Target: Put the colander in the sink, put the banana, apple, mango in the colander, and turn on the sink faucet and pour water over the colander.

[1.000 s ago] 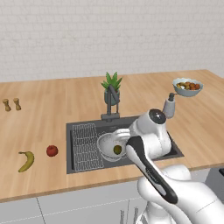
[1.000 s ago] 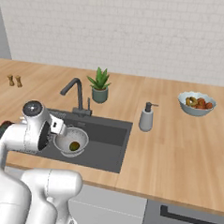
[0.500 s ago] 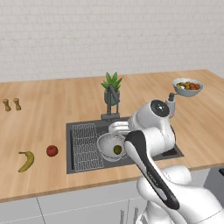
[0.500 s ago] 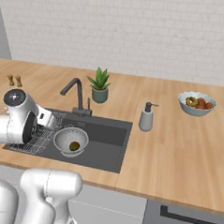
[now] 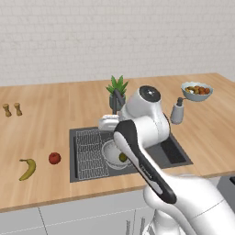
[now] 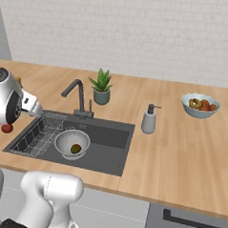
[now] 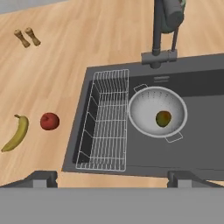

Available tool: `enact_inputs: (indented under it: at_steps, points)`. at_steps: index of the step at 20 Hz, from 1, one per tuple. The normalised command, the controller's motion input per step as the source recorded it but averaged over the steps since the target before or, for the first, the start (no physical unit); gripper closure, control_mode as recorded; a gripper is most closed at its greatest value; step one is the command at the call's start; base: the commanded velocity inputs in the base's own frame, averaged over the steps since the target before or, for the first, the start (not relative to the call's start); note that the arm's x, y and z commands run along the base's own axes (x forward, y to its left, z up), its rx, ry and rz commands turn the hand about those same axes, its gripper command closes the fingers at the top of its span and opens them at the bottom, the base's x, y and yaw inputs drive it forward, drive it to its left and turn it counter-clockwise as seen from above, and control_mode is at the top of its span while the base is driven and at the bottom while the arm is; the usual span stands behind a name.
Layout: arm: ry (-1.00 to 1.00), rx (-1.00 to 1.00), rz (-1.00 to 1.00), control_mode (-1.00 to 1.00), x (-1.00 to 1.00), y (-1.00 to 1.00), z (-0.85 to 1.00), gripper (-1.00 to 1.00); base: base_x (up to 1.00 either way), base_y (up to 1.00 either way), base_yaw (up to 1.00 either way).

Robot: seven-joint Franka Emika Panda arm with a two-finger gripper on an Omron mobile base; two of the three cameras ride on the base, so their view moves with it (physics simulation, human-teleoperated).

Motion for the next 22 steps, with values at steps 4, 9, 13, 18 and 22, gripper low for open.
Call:
enact_inputs:
  at_steps: [4,9,13,18,22]
  points:
    - [0.0,-0.02,0.0,-1.0,-0.1,0.56,0.04,-1.0,0.0,0.0,0.0]
    - [0.0,-0.06,0.0,-1.0,-0.13,0.69,-0.19,-1.0,0.0,0.0,0.0]
    - [0.03,-0.02,0.0,-1.0,-0.08,0.64,-0.33,-1.0,0.0,0.0,0.0]
    - [0.1,-0.01,0.0,-1.0,0.1,0.62,-0.56,-1.0,0.0,0.0,0.0]
    - [0.09,0.0,0.0,-1.0,0.32,0.47,-0.39,-1.0,0.0,0.0,0.0]
